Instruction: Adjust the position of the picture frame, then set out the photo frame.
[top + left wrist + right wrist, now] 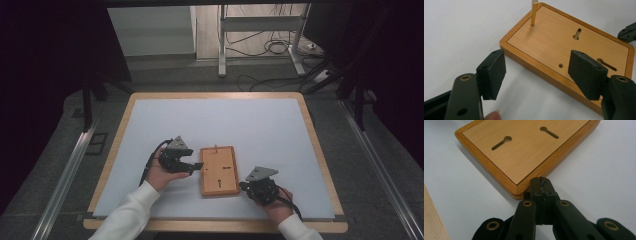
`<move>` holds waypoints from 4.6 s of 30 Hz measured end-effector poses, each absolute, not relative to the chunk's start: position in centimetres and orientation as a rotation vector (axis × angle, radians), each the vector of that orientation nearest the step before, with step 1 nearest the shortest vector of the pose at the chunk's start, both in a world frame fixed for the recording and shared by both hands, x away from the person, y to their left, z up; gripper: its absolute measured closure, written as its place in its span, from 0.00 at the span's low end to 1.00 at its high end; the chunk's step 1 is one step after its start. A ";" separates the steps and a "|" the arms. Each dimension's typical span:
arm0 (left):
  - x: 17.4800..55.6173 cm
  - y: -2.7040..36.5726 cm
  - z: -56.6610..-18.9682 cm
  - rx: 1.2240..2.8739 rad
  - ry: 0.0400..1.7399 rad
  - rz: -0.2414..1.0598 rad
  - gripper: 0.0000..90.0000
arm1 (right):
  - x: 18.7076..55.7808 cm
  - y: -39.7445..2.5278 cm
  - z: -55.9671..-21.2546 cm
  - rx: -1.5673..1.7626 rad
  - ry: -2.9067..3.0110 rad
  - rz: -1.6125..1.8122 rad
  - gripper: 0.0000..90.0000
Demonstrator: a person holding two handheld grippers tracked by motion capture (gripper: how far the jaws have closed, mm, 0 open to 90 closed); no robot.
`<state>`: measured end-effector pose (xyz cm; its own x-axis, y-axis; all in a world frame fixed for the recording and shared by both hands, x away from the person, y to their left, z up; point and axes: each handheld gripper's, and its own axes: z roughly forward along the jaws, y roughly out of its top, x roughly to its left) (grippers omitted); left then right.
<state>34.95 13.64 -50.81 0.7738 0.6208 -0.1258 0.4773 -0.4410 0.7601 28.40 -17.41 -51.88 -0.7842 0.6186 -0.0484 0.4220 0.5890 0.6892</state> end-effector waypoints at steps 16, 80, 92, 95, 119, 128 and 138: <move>35.0 13.8 -50.8 2.106 0.827 0.206 0.33 | 27.8 -16.8 -51.9 0.808 2.536 0.996 1.00; 36.4 11.8 -50.1 2.124 0.738 0.258 0.34 | 27.5 -26.3 -51.0 1.081 2.277 1.090 0.34; 38.5 10.1 -50.2 2.122 0.703 0.225 0.34 | 27.4 -26.1 -51.1 1.072 2.280 1.074 0.32; 39.0 9.4 -50.4 2.133 0.706 0.222 0.36 | 27.4 -26.0 -51.1 1.062 2.284 1.074 0.32; 41.1 7.7 -52.0 2.144 0.667 0.171 0.80 | 27.3 -25.9 -51.2 1.061 2.288 1.060 0.32; 41.4 8.0 -52.2 2.134 0.683 0.155 0.92 | 27.3 -25.9 -51.2 1.065 2.285 1.056 0.32; 41.7 8.2 -52.1 2.145 0.679 0.130 0.93 | 27.3 -25.8 -51.3 1.065 2.288 1.056 0.32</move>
<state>41.67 8.17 -52.14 0.8464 0.5126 -0.1446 0.4234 -0.4827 0.7666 27.35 -25.82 -51.26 -0.6278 0.7772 -0.0421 0.4723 0.4234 0.7731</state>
